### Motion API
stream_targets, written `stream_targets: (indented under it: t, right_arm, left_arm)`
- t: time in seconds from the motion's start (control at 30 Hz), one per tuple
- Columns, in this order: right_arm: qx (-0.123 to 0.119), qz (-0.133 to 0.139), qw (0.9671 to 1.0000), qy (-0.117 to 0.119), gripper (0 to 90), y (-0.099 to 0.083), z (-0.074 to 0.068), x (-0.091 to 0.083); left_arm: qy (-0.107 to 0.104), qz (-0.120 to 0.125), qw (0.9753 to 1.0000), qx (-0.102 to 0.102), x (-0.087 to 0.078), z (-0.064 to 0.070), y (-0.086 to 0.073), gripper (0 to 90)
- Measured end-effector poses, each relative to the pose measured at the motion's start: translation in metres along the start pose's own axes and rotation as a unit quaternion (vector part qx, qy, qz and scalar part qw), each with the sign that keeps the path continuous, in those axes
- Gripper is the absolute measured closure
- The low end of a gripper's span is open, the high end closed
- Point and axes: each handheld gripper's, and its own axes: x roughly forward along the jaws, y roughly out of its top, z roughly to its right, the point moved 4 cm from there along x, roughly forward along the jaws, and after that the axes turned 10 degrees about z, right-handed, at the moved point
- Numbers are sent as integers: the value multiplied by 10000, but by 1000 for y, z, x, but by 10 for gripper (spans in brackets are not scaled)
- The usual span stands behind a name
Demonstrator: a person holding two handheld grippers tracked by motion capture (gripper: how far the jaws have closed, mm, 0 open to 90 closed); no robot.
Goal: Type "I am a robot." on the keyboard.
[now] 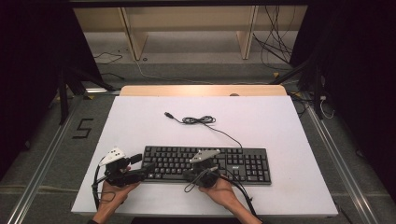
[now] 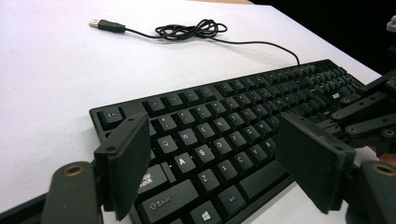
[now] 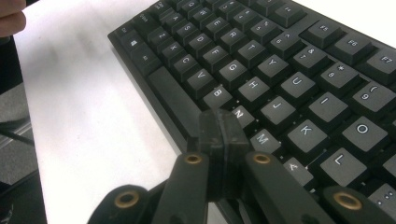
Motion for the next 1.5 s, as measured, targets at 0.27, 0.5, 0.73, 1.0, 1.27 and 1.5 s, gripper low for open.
stream_targets:
  t: [0.27,0.5,0.73,1.0,1.27,1.5]
  right_arm:
    - [10,-1,10000,-77,900,0,0,-1]
    - [147,234,9996,49,822,5,-1,-10]
    - [180,368,9991,71,738,9,2,-17]
    - [245,557,9981,129,581,13,3,-26]
    - [273,697,9970,191,521,16,2,-34]
    - [263,760,9964,252,471,15,-1,-37]
  left_arm:
    - [11,-9,10000,1,0,-1,0,261]
    - [-5,-33,10000,-29,3,-1,0,264]
    - [38,-63,9999,-72,7,-2,0,344]
    - [123,-340,9993,32,17,-3,-5,585]
    - [202,-600,9979,132,21,-4,-10,771]
    - [253,-745,9966,235,25,-5,-11,876]
